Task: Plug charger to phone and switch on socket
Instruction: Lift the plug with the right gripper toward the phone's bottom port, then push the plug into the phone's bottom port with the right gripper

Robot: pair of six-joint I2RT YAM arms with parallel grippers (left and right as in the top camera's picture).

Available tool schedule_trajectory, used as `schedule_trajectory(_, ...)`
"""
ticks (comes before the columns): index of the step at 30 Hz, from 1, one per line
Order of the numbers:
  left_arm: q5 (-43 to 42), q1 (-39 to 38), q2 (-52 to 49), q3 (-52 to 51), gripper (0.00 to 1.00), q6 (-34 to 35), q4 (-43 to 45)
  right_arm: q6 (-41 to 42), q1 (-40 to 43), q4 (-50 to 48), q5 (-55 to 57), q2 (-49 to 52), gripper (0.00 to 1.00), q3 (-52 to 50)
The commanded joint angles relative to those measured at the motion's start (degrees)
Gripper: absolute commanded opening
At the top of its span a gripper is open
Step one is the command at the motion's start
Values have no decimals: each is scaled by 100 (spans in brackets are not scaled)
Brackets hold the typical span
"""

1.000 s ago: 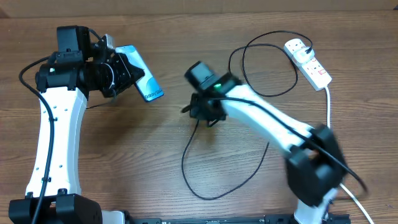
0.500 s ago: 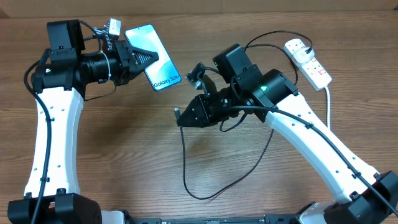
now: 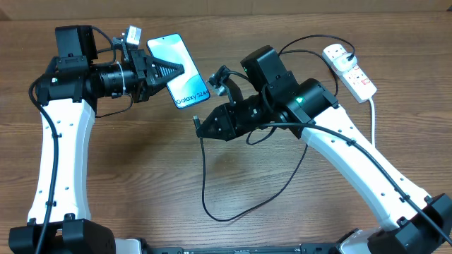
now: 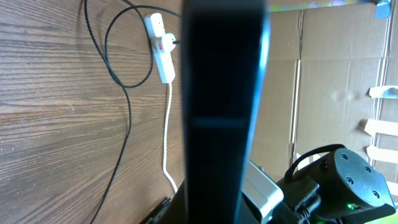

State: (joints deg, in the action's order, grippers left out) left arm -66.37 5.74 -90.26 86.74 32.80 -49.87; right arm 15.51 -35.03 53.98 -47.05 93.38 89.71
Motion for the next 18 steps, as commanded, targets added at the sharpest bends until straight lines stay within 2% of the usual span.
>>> schedule_trajectory(1,-92,20,-7,37,4,-275,-138,-13,-13,-26,352,-81,4,92)
schedule_trajectory(4,481,17,-9,37,4,-483,-544,-59,-9,133,356,-81,4,345)
schedule_trajectory(18,463,-160,-9,37,4,-531,-575,81,-184,229,350,-74,4,402)
